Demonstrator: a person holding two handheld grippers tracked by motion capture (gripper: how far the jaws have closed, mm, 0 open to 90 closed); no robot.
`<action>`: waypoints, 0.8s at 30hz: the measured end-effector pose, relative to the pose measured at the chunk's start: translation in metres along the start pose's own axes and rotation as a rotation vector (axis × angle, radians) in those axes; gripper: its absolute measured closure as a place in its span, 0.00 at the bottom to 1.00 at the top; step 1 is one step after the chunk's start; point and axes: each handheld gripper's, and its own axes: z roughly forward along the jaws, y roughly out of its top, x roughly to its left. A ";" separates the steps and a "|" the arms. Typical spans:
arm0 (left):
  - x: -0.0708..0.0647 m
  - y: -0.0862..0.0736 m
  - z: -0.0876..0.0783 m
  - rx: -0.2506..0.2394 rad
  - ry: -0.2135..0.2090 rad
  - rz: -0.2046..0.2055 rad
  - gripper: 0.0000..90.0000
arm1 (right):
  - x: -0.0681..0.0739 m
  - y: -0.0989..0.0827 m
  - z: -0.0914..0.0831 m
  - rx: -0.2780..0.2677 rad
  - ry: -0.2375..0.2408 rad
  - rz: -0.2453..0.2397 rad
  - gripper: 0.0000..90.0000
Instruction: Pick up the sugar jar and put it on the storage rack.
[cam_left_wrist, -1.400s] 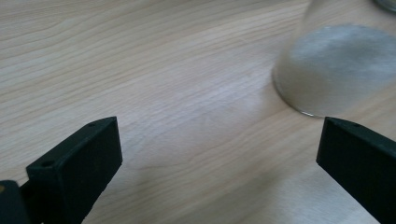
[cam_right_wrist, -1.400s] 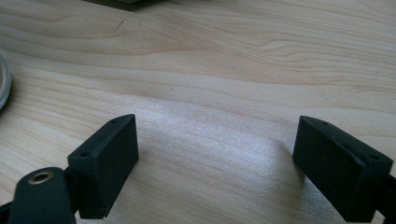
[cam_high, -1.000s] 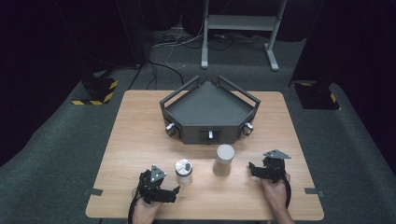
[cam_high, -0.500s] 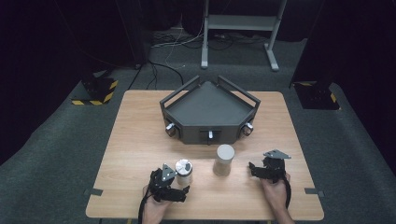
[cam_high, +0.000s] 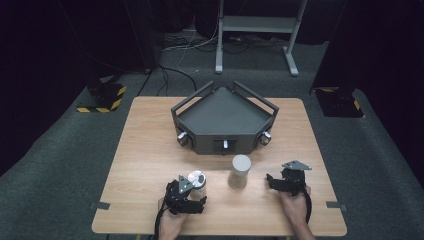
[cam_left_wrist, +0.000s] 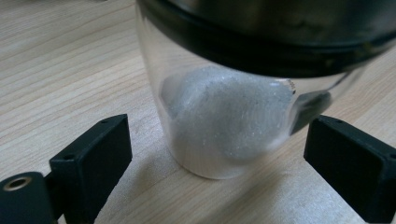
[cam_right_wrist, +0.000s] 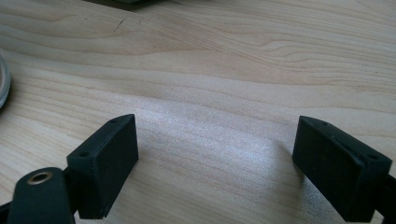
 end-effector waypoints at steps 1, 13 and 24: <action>-0.001 -0.001 0.001 -0.004 0.005 0.001 0.09 | 0.000 0.000 0.000 0.000 0.000 0.000 0.15; -0.007 -0.005 0.008 -0.032 0.033 -0.015 0.13 | 0.000 0.000 0.000 0.000 0.000 0.000 0.15; -0.008 0.007 0.015 0.015 0.038 0.042 0.26 | 0.000 0.000 0.000 0.000 0.000 0.001 0.15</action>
